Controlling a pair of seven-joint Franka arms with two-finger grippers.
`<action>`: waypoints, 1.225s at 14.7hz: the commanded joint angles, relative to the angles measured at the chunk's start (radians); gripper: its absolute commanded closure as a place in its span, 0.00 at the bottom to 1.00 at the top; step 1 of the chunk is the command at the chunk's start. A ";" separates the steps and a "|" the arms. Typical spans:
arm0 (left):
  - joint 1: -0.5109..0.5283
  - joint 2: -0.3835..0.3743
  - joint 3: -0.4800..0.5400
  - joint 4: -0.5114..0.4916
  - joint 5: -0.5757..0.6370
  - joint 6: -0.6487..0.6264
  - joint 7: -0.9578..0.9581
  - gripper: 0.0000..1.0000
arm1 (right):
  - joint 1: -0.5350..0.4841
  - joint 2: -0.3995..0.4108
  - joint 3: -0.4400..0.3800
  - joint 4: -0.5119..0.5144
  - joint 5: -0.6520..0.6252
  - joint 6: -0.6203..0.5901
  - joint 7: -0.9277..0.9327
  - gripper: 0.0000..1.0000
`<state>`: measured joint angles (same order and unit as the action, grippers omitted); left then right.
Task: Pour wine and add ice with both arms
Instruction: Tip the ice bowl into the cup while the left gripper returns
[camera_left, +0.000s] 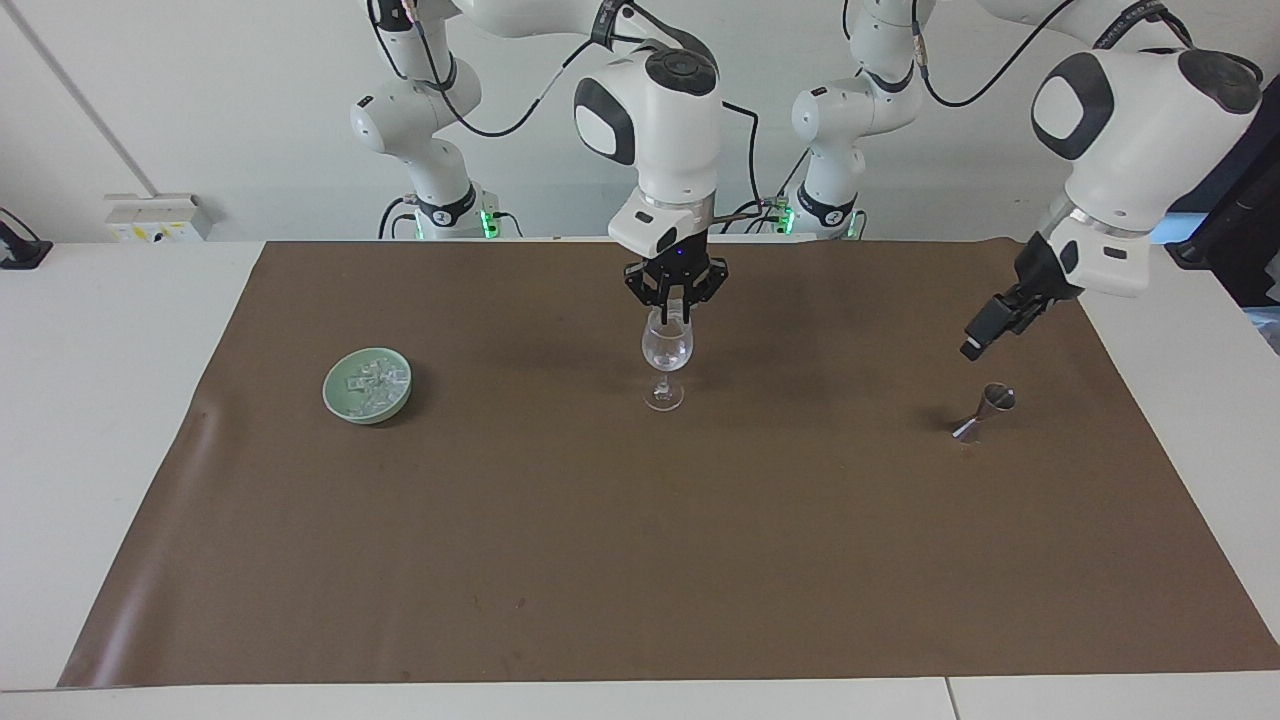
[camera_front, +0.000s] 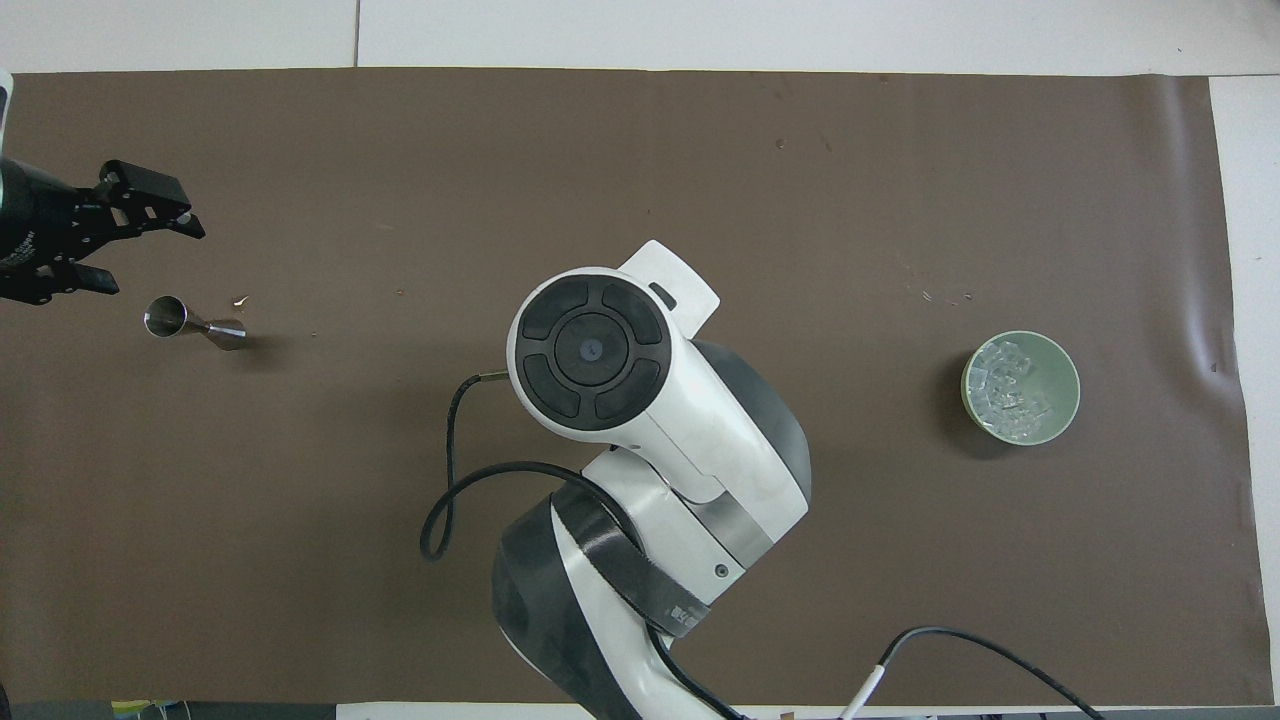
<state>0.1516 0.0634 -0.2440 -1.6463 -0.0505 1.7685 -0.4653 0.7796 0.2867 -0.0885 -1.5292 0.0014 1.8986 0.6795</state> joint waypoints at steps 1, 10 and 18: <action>-0.055 -0.033 0.031 -0.006 0.034 -0.046 0.074 0.00 | -0.002 -0.015 0.001 -0.023 0.003 0.017 0.020 0.87; -0.188 -0.065 0.223 0.006 0.027 -0.251 0.398 0.00 | 0.001 -0.020 0.000 -0.017 0.003 -0.018 0.022 0.61; -0.196 -0.099 0.226 -0.033 0.031 -0.270 0.419 0.00 | -0.060 -0.037 -0.005 0.099 -0.047 -0.174 -0.004 0.49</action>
<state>-0.0145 -0.0029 -0.0427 -1.6482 -0.0326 1.5130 -0.0599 0.7595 0.2720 -0.0989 -1.4487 -0.0313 1.7691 0.6798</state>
